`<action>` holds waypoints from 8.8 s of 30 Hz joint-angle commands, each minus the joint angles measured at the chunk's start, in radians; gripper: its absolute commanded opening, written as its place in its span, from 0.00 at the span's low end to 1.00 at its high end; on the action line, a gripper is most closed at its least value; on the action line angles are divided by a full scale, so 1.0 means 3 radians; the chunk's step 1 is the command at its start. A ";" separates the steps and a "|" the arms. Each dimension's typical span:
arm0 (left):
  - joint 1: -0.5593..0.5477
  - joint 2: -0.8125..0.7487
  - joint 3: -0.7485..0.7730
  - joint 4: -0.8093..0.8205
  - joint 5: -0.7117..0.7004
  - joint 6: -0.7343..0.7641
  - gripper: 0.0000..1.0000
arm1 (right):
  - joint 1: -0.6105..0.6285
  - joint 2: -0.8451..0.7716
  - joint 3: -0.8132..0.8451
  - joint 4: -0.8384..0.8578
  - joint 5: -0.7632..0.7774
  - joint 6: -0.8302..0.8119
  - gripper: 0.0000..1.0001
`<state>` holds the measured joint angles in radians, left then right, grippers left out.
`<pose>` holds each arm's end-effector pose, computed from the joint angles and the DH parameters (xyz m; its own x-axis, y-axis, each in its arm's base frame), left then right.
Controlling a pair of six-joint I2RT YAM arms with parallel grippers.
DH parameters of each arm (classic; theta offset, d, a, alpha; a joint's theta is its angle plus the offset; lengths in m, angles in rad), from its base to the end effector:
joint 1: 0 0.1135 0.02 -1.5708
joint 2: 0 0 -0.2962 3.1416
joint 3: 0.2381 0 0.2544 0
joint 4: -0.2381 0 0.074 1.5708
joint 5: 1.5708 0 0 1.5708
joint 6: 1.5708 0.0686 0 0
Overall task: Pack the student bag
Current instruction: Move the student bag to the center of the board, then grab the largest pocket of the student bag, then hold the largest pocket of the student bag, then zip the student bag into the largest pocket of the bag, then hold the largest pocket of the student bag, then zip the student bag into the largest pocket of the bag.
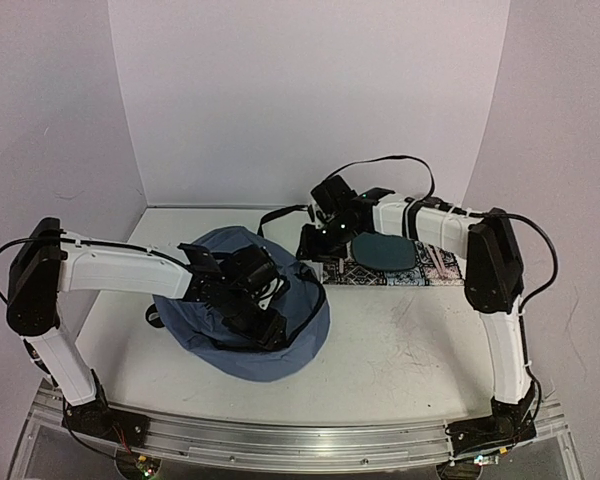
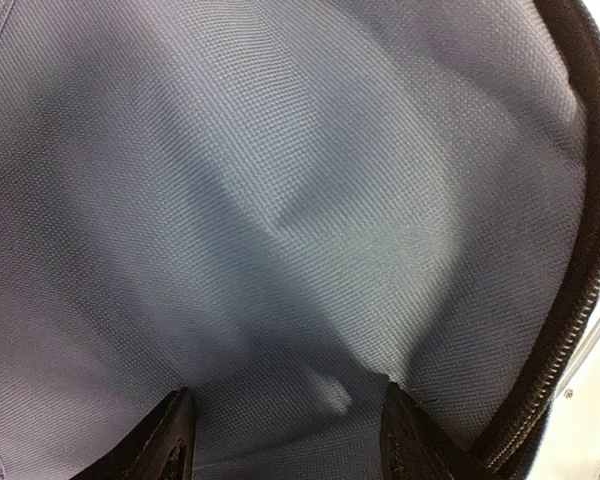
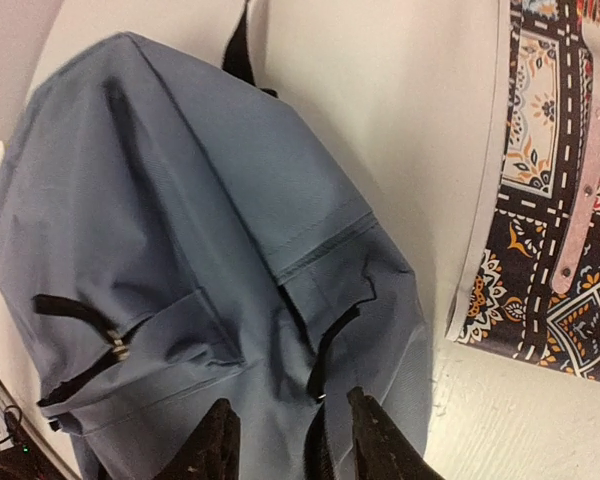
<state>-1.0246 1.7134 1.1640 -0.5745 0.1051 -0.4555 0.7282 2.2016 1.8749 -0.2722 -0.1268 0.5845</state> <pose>0.1838 -0.3163 0.2005 -0.8049 0.4818 -0.3465 0.5782 0.7681 -0.2751 0.4162 0.3828 0.2501 -0.7582 0.0573 -0.6495 -0.3834 0.7665 0.5152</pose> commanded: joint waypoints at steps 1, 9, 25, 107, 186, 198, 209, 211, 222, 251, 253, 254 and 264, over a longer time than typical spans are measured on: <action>-0.0066 -0.0078 -0.0064 0.0028 0.0066 -0.0068 0.64 | -0.0016 0.0282 0.0257 -0.0248 -0.0063 0.0018 0.43; -0.0073 -0.0097 -0.0071 0.0028 0.0065 -0.0093 0.64 | -0.0044 0.0597 0.0554 -0.0243 -0.0174 -0.0048 0.47; -0.0091 -0.0175 -0.0145 0.0023 0.0039 -0.0136 0.63 | -0.0075 0.0878 0.0666 -0.0287 -0.0413 -0.0041 0.41; -0.0312 0.0179 0.0262 0.0304 0.0073 0.0063 0.41 | 0.0116 -0.0524 -0.1219 -0.0078 -0.0558 0.0234 0.00; 0.0901 0.1378 0.2024 0.0311 0.0256 -0.1212 0.00 | 0.0679 -0.2598 -0.3087 0.1343 -0.0643 -0.0630 0.00; 0.0970 0.1531 0.2450 0.0394 -0.0056 -0.1509 0.00 | 0.1164 -0.2381 -0.3021 0.1523 -0.0622 -0.0413 0.00; 0.1155 0.1278 0.2295 0.0406 -0.0255 -0.1319 0.01 | 0.1208 -0.2679 -0.3095 0.1216 0.0251 -0.0264 0.00; 0.1151 0.1198 0.2243 0.0406 -0.0091 -0.1212 0.07 | 0.1127 -0.2699 -0.3069 0.1122 0.0370 -0.0229 0.00; 0.0854 0.0557 0.1363 0.0407 0.0338 -0.0999 0.46 | 0.0973 -0.2571 -0.2776 0.1055 0.0489 -0.0381 0.00; 0.0432 0.1394 0.2064 0.0091 0.1038 -0.0688 0.03 | 0.0974 -0.2328 -0.2600 0.1058 0.0179 -0.0593 0.00; 0.0454 0.1414 0.2189 0.0085 0.0967 -0.0694 0.00 | 0.0975 -0.2332 -0.2594 0.1056 0.0109 -0.0593 0.00; 0.0477 0.1423 0.2267 0.0080 0.0935 -0.0711 0.00 | 0.0984 -0.2335 -0.2587 0.1056 0.0062 -0.0592 0.00; 0.0904 0.1410 0.2700 0.0079 0.0331 -0.1026 0.00 | 0.1285 -0.2303 -0.2558 0.1056 -0.0285 -0.0539 0.00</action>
<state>-0.8480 2.1586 1.8989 -0.6268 0.3777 -0.7179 1.0381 1.5062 1.0671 0.0551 -0.0681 0.4155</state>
